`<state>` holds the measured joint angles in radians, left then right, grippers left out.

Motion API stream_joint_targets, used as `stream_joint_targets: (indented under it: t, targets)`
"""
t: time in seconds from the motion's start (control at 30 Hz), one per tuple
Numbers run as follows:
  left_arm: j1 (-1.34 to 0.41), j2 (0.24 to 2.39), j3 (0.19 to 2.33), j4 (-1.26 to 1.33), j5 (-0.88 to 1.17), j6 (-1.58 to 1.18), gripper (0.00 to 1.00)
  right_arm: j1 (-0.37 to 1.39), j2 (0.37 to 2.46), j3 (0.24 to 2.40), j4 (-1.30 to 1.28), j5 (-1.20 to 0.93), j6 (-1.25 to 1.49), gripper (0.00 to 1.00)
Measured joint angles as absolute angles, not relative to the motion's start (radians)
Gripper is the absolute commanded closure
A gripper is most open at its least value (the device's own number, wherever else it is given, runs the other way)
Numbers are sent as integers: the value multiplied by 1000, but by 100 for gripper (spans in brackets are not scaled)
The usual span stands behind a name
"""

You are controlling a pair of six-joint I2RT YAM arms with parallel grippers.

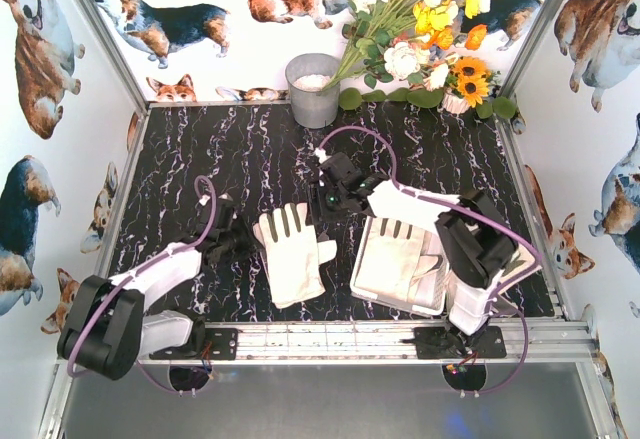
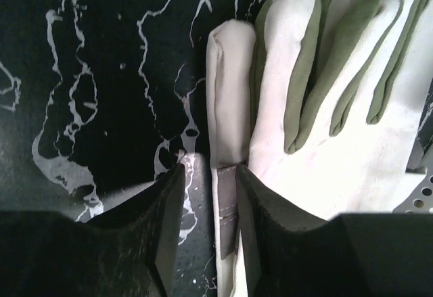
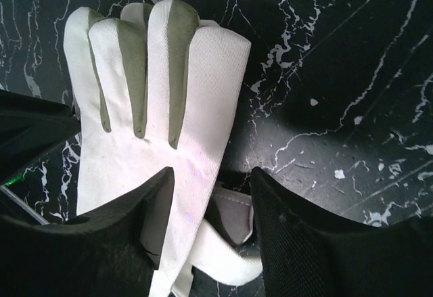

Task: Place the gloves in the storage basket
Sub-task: Place the glove at the center of the board, then pick up the glove from the center of the board.

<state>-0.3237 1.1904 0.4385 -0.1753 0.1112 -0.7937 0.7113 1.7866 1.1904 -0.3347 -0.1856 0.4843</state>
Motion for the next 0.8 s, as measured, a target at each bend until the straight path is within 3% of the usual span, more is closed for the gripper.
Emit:
stream_joint_targets:
  t: [0.3,0.47,0.8]
  targets:
    - [-312,1258,466,-126,107,-758,84,711,1876,1256,-341,-245,457,59]
    - [-306,1285,475,-108,107,-739,91,711,1911,1287,-340,-273,441,77]
    - [-303,1317,477,-52,114,-704,100,707,1927,1287,-328,-358,412,86]
